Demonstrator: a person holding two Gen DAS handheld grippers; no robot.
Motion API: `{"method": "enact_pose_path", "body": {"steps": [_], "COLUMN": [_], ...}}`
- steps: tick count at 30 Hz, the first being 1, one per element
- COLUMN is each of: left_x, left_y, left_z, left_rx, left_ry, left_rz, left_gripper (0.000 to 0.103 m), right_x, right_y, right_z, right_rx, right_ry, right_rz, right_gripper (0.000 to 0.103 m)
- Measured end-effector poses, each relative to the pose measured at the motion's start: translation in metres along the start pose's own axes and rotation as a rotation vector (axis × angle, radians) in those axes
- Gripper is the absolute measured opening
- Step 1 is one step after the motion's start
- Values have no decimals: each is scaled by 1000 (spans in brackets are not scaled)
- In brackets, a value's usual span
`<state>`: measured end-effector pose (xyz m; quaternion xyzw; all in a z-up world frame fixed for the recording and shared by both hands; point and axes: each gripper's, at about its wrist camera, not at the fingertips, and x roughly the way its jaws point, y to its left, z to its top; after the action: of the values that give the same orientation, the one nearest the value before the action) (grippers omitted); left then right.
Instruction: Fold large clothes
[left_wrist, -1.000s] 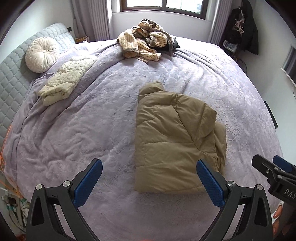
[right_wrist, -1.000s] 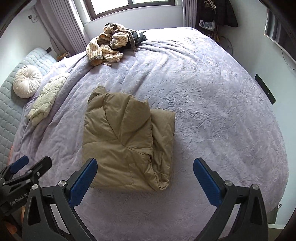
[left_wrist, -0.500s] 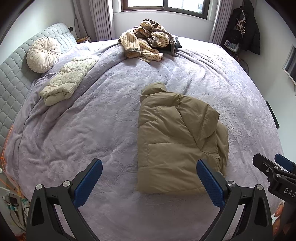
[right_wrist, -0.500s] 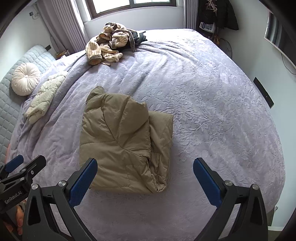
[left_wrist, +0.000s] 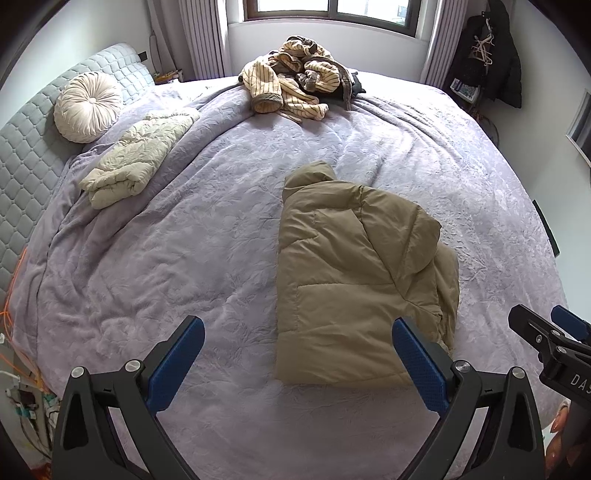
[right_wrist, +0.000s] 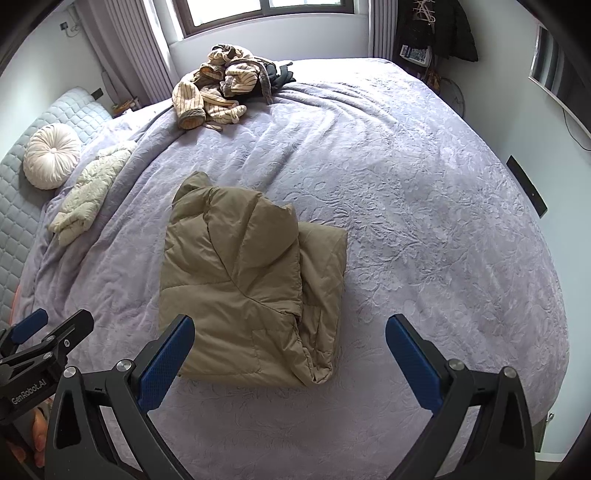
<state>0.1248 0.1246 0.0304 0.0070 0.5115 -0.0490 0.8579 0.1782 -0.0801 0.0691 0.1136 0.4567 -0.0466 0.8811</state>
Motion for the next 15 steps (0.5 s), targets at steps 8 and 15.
{"method": "enact_pose_path", "body": {"steps": [8,15], "left_x": [0,0], "left_y": [0,1], "left_z": [-1,-1], "left_rx": [-1,0], "left_ry": [1,2], "left_rz": [0,1], "left_gripper": [102,102], "right_x": [0,0], "right_y": [0,0], "right_z": [1,0], "right_rx": [-3,-2], "right_ry": [0,0], "right_rz": [0,0], "right_gripper": [103,103]}}
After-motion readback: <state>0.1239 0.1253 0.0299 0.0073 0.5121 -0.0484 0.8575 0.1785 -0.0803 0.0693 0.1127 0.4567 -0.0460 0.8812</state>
